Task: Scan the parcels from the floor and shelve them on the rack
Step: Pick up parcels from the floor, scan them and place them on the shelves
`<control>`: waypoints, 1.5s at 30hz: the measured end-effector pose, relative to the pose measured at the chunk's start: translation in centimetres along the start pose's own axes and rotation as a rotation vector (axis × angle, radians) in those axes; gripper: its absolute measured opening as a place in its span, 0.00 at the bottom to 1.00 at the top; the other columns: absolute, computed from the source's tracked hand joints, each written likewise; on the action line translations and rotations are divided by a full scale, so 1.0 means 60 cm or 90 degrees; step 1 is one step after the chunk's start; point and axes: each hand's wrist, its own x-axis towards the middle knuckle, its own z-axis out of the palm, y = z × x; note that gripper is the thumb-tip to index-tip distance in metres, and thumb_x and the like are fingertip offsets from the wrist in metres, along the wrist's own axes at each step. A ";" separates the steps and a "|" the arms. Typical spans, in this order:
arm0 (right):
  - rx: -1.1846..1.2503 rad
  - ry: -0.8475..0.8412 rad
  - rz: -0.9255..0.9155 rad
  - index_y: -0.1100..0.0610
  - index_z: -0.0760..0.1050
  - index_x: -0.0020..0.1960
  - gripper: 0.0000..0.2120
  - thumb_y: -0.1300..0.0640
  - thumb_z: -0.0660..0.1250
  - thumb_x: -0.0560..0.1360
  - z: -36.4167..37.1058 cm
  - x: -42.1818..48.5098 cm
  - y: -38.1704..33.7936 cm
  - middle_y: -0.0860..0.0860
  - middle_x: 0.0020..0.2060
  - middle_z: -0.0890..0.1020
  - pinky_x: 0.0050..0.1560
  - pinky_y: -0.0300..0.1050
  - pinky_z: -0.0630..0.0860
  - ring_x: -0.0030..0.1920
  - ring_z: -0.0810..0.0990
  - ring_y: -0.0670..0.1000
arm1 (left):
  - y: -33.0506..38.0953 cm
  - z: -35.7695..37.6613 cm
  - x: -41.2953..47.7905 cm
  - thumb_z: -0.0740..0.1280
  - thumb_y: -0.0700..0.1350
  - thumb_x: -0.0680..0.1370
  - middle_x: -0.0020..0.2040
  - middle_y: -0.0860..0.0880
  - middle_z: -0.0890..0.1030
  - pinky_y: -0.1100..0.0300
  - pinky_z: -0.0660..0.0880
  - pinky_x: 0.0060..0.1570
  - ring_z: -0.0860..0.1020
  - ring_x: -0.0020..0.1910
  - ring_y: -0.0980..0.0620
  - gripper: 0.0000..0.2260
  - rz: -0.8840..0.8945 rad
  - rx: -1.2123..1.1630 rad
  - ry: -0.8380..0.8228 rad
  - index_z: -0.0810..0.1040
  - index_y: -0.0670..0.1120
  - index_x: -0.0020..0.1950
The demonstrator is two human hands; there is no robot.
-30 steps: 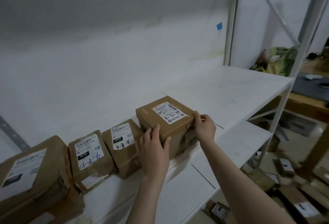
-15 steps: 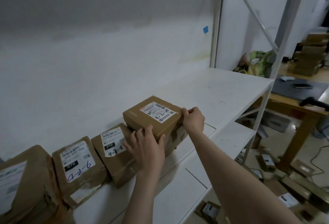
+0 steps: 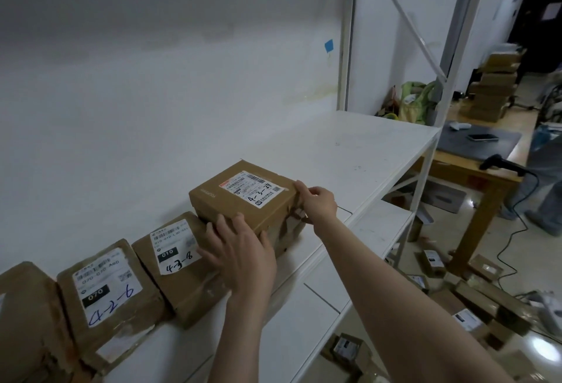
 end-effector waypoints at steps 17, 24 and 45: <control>0.228 0.293 0.227 0.60 0.78 0.57 0.08 0.62 0.68 0.78 -0.491 -0.148 0.275 0.60 0.48 0.83 0.40 0.45 0.78 0.41 0.81 0.53 | 0.236 0.142 -0.217 0.74 0.49 0.75 0.80 0.38 0.54 0.38 0.58 0.76 0.46 0.80 0.40 0.24 0.322 -0.200 -0.236 0.72 0.44 0.67; 0.289 0.522 0.237 0.65 0.76 0.55 0.05 0.65 0.64 0.80 -0.753 -0.264 0.316 0.57 0.42 0.81 0.30 0.38 0.73 0.36 0.78 0.51 | 0.394 0.186 -0.401 0.70 0.52 0.78 0.81 0.46 0.52 0.47 0.57 0.76 0.44 0.80 0.48 0.22 0.401 -0.225 -0.460 0.70 0.50 0.69; 0.297 0.620 0.267 0.62 0.76 0.54 0.06 0.67 0.64 0.78 -1.068 -0.358 0.414 0.56 0.42 0.82 0.42 0.43 0.78 0.39 0.80 0.52 | 0.625 0.374 -0.660 0.69 0.49 0.78 0.74 0.43 0.67 0.47 0.59 0.74 0.56 0.76 0.43 0.19 0.425 -0.156 -0.679 0.74 0.45 0.67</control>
